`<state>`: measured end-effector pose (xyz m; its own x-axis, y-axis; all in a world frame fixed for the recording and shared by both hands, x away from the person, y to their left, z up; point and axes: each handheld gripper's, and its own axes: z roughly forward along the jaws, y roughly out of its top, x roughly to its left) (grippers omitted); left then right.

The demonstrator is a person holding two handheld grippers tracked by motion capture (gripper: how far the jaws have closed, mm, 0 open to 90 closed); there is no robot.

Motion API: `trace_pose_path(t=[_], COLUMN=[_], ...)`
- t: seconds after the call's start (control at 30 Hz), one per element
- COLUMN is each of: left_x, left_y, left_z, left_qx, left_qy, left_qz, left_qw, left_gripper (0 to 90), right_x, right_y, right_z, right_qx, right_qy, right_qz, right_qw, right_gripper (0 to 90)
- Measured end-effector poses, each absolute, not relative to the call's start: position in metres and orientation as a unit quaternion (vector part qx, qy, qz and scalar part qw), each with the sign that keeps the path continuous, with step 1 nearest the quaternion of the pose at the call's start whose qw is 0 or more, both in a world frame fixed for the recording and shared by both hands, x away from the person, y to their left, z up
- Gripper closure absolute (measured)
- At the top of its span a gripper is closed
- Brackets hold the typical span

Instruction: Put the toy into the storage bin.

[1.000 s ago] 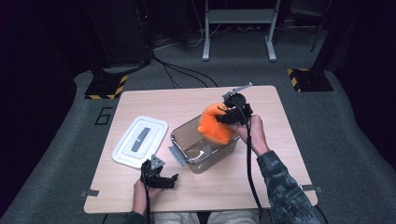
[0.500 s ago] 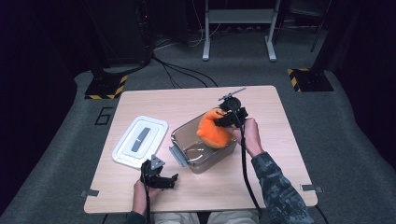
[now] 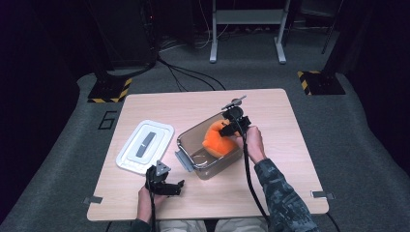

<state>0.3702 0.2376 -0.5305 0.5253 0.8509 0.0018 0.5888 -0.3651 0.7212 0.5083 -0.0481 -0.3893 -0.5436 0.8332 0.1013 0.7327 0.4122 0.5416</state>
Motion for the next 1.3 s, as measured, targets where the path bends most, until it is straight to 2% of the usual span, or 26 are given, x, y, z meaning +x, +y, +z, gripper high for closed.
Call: trace_pose_path(t=[0.27,0.4,0.53,0.63,0.83,1.3], left_x=[0.37,0.37,0.37,0.37,0.37,0.37], left_y=[0.238,0.238,0.237,0.238,0.238,0.238], left_z=[-0.531,-0.531,-0.531,-0.531,-0.531,-0.53], left_qx=[0.804,0.803,0.803,0.803,0.803,0.804], left_qy=[0.448,0.448,0.448,0.448,0.448,0.448], left_qz=[0.192,0.192,0.192,0.192,0.192,0.19], left_qw=[0.342,0.342,0.342,0.342,0.342,0.342], left_gripper=[3.5,3.5,3.5,3.5,3.5,3.5], right_x=[0.514,0.516,0.517,0.516,0.51,0.479], right_y=[-0.045,-0.046,-0.045,-0.047,-0.051,-0.074], right_z=[-0.403,-0.407,-0.407,-0.404,-0.394,-0.365], right_qx=[0.476,0.476,0.482,0.474,0.466,0.409], right_qy=[0.838,0.841,0.839,0.841,0.836,0.837], right_qz=[0.254,0.247,0.242,0.248,0.277,0.35], right_qw=[0.079,0.077,0.077,0.078,0.081,0.102], right_gripper=[58.8,55.8,43.4,30.6,17.4,4.0])
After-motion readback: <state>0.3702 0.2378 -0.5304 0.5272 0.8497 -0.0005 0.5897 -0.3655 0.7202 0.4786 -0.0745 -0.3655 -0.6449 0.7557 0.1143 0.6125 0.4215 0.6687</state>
